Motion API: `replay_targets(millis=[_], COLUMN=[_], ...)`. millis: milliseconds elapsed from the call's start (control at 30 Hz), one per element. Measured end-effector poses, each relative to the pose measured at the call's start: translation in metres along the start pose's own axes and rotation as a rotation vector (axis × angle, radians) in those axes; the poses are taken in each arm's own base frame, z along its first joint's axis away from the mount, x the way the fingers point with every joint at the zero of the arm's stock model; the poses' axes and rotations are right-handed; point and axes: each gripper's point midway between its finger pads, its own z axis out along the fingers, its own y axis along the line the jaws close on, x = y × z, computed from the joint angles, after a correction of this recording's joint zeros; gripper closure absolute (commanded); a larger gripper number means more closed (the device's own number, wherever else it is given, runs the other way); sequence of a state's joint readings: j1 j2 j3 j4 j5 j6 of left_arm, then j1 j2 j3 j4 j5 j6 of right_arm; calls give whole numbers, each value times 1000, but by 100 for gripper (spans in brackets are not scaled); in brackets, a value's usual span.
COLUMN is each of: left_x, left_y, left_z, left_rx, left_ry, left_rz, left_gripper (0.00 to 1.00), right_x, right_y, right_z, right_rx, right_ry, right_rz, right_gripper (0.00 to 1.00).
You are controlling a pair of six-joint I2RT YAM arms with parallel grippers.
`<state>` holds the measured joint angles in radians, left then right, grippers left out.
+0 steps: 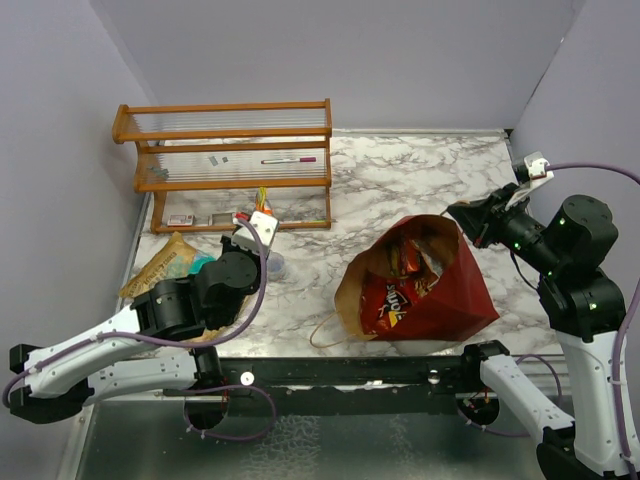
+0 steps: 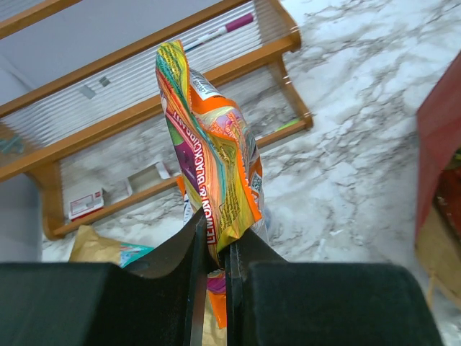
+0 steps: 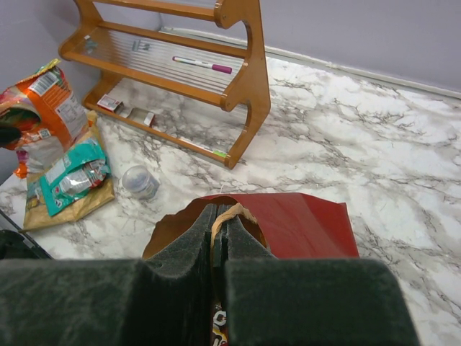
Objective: Take the snacks out of the paper bag
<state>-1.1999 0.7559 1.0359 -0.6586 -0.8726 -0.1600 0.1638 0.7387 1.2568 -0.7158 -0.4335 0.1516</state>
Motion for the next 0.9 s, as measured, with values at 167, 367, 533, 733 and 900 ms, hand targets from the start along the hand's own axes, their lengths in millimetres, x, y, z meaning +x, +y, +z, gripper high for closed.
replay_targets(millis=[167,367,533,733,900], left_x=[27,53,96,145,167], left_y=[13,51,102,144,165], left_z=[8,31,50,53,49], left_rx=[-86,-275,-480,-627,-715], left_ry=[18,108,274,404,434], left_rz=[80,116,125,19,-72], left_gripper=[100,100,100,100,100], right_x=[0,0,0,-1,-1], right_y=[0,0,0,1,1], right_z=[0,0,0,-3,-3], right_rx=[0,-1,-1,-1,-1], right_ry=[-1,-2,-4,-8,-8], right_rz=[0,-1,-2,-3,-3], right_gripper=[98,98,98,98,98])
